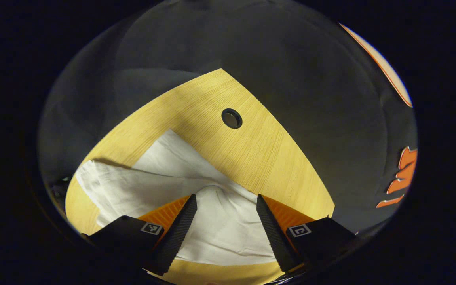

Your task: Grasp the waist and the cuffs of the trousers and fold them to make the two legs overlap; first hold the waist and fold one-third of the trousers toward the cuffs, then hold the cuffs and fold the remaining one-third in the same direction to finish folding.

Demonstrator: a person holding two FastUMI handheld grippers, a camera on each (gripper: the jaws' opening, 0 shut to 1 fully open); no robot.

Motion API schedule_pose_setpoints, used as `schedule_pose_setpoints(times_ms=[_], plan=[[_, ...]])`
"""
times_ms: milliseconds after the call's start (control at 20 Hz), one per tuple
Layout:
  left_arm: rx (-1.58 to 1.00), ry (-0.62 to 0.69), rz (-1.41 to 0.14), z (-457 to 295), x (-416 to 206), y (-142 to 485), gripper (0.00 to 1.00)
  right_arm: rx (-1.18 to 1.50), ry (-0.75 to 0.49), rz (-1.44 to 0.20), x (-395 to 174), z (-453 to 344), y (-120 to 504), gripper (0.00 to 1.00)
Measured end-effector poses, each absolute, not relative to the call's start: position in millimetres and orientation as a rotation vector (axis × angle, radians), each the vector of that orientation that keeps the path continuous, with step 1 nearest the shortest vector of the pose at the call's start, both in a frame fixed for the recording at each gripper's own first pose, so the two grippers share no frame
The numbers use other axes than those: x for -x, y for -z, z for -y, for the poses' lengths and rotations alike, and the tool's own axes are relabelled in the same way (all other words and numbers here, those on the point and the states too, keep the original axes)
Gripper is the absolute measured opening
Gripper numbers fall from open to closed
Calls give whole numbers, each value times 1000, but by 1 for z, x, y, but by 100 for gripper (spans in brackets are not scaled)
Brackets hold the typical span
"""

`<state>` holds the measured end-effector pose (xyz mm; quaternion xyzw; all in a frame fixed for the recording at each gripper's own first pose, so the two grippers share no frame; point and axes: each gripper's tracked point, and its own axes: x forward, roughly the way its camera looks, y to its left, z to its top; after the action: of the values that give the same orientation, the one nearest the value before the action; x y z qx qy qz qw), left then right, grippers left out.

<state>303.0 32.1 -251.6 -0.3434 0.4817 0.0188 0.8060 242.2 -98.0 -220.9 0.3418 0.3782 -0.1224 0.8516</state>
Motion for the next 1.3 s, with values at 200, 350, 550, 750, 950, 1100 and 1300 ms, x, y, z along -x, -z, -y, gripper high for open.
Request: schedule_pose_setpoints(times_ms=[200,350,550,750,950,1100,1300], plan=[[680,56,-984,-23,-284,212,100,-680,251,-762,-213,97,204,99],[589,127,-941,-11,-270,187,99,-614,236,-701,-187,97,183,99],[510,233,-877,17,-243,155,100,-502,220,-635,-149,103,159,99],[420,285,-795,49,-229,125,100,-369,259,-578,-111,135,147,99],[333,278,-691,74,-219,100,100,-358,261,-572,-87,163,152,99],[289,256,-613,91,-212,81,99,-466,255,-606,-87,181,166,99],[263,198,-518,107,-201,60,99,-627,239,-632,-102,202,183,99]])
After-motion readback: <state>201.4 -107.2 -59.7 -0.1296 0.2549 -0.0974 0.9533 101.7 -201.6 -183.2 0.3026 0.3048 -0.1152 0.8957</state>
